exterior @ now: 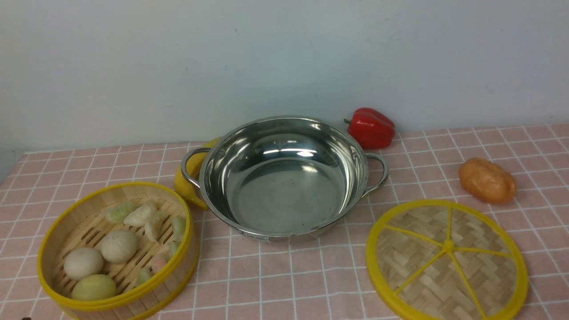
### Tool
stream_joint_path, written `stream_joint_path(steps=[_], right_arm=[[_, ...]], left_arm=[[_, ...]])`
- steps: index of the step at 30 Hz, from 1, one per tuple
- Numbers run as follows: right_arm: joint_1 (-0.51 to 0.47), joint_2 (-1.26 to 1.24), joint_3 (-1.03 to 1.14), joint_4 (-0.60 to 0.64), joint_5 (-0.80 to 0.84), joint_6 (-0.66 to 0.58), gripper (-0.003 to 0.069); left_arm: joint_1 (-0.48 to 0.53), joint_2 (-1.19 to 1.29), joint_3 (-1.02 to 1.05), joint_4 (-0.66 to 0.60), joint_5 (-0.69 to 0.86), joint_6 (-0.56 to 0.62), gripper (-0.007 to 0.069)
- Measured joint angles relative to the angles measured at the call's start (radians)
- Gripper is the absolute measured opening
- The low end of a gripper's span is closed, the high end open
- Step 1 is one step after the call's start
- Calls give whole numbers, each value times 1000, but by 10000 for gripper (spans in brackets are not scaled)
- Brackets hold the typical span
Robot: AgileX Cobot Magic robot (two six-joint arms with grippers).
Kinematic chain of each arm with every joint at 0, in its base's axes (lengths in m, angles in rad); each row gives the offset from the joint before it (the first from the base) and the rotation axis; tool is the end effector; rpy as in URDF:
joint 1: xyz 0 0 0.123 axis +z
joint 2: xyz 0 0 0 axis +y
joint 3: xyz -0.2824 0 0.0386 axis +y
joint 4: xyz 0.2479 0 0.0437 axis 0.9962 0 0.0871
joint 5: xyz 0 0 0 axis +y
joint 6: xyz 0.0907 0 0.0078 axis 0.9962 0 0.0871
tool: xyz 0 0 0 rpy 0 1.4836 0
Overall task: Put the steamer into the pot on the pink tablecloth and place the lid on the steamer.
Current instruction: 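Grasp the rim of the steamer basket holding the buns with the left gripper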
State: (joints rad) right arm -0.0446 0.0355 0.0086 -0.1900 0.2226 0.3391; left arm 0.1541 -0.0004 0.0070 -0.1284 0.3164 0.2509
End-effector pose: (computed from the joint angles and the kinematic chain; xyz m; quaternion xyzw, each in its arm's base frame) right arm 0.0580 -0.0064 0.1883 0.0892 0.7611 0.0191 0.6421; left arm 0.0542 0.0047 0.1824 0.0024 0.7846 0.0719 0.6159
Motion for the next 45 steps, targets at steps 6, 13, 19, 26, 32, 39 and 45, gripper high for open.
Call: stream_joint_path(steps=[6,13,19,26,32,39,45], right_arm=[[0,0,0,227,-118,140,241],[0,0,0,540,-287,317,241],[0,0,0,597,-359,332,241],[0,0,0,627,-699,461,241],[0,68,-216,577,-945,391,241],[0,367,-638,246,-655,233,241],[67,649,-892,-128,-36,398,241]], left_arm=[[0,0,0,-349,-39,-159,223],[0,0,0,-832,-56,-294,238],[0,0,0,-922,-93,-297,243],[0,0,-6,-1125,-158,-378,243],[0,-3,-246,-1191,-284,-216,243],[0,119,-595,-991,-330,226,243],[0,361,-744,-822,-67,441,242]])
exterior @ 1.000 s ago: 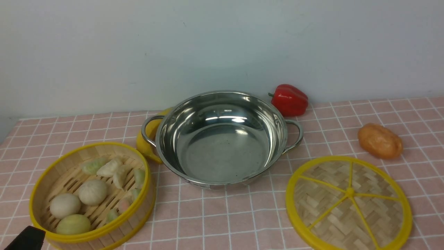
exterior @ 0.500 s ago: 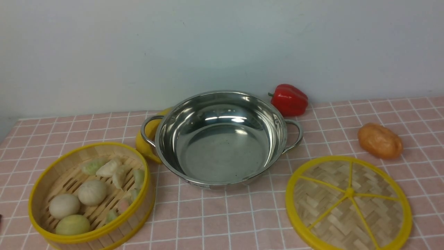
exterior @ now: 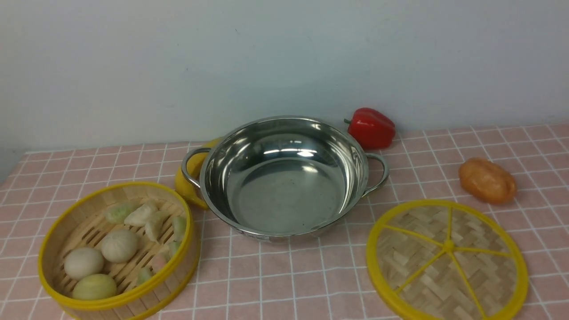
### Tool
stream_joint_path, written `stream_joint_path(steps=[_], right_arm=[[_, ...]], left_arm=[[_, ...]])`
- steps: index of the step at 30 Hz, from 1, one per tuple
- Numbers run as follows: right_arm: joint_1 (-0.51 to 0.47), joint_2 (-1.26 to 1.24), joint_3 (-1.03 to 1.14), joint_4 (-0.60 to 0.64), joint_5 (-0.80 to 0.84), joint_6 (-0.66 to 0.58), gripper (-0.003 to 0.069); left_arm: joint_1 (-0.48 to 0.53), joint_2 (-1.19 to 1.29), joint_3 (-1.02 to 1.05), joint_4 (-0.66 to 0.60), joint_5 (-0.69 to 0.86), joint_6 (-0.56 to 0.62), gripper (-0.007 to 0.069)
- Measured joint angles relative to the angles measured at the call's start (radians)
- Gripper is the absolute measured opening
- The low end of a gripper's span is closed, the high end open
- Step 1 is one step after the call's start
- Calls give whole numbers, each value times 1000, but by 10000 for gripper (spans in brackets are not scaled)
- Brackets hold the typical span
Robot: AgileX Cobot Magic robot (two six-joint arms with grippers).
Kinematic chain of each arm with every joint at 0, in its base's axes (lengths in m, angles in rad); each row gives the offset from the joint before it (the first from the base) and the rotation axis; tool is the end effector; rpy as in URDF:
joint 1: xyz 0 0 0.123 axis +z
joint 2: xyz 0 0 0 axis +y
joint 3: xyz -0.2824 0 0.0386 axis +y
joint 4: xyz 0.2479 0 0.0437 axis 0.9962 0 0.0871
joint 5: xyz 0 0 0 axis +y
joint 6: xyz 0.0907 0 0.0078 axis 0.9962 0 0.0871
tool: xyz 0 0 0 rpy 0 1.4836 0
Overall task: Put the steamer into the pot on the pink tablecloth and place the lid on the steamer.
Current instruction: 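Grasp the rim of the steamer basket holding the buns with the left gripper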
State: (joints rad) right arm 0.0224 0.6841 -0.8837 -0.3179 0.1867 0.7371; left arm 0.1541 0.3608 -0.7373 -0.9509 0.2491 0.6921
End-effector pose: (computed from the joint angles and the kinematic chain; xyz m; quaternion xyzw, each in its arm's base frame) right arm 0.1303 -0.0024 0.4332 0.1544 0.6494 0.1460 0.7301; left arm 0.0509 -0.0107 0.4183 -0.0353 0.5883 -0.0953 0.8022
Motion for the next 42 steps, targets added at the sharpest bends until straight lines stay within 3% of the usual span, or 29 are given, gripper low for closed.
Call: stream_joint_path(steps=[1,2,5,9,10,13,18,19,27,34,42], right_arm=[[5,8,-3,-4,0,3,241],[38,61,-17,-26,168,14,241],[118,164,-22,-35,424,-27,241],[214,269,-24,12,620,-174,241],[218,274,-24,23,627,-181,241],[273,350,-24,131,725,-307,241],[306,411,-25,267,783,-433,241],[308,429,-25,305,787,-468,241],[311,455,-25,364,788,-561,241],[311,455,-25,365,788,-581,241],[311,457,-25,365,788,-588,241]], left_arm=[[0,18,-2,5,9,-1,242],[0,88,-10,23,85,-29,239],[0,207,-12,52,223,-136,233],[0,418,-13,177,472,-333,229],[0,428,-13,177,483,-333,229],[0,602,-13,398,602,-507,229],[0,760,-40,694,610,-705,229],[0,811,-67,803,604,-783,229],[0,988,-193,1098,584,-985,229],[22,1124,-230,1151,533,-1027,229],[123,1290,-233,1153,445,-1031,229]])
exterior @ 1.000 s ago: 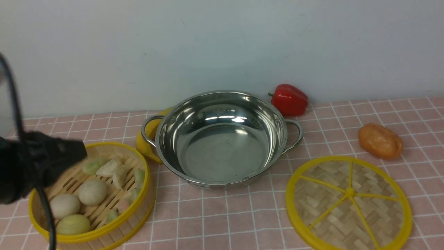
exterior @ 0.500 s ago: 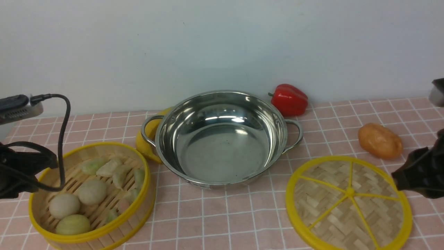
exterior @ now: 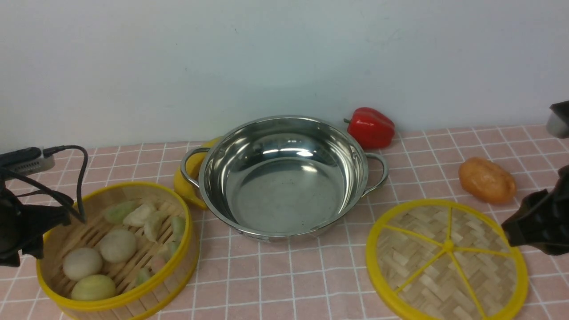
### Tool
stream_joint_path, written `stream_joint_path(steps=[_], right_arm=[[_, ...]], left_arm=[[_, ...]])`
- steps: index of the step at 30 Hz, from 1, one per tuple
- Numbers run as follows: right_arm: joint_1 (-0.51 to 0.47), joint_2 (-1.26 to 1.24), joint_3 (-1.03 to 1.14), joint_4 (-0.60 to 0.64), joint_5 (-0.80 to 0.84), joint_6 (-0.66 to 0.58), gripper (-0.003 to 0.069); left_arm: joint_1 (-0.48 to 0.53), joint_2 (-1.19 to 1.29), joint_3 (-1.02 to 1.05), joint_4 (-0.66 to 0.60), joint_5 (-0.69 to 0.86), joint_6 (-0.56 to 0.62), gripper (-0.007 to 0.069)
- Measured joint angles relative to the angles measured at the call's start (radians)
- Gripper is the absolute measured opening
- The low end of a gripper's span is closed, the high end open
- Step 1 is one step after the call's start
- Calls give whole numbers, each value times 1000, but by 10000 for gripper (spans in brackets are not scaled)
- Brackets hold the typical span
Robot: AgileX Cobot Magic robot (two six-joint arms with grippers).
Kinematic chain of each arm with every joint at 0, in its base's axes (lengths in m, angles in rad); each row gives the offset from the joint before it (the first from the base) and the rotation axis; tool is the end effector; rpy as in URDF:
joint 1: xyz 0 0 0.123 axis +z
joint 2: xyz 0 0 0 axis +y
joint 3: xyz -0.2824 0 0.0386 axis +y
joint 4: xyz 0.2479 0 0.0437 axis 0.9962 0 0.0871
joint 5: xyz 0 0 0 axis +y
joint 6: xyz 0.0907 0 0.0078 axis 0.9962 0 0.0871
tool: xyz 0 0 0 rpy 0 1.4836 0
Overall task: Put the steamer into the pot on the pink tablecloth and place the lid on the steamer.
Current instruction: 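Grasp the rim of the steamer basket holding the buns with the left gripper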
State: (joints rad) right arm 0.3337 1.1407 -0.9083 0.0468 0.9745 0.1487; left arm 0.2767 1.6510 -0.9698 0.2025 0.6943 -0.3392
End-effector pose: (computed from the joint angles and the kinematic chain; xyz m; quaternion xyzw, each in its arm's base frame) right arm 0.1956 0.0715 0.2993 -0.0816 0.9710 0.0746 0.2119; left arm 0.2922 0.0952 0.1928 -0.2339 0.9592 0.0706 0.1423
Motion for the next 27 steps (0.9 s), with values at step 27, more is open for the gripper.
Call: stream_joint_path(steps=[27], right_arm=[[0,0,0,52,-3,0,241]], left_arm=[[16,106,-4,-20,-100,66,40]])
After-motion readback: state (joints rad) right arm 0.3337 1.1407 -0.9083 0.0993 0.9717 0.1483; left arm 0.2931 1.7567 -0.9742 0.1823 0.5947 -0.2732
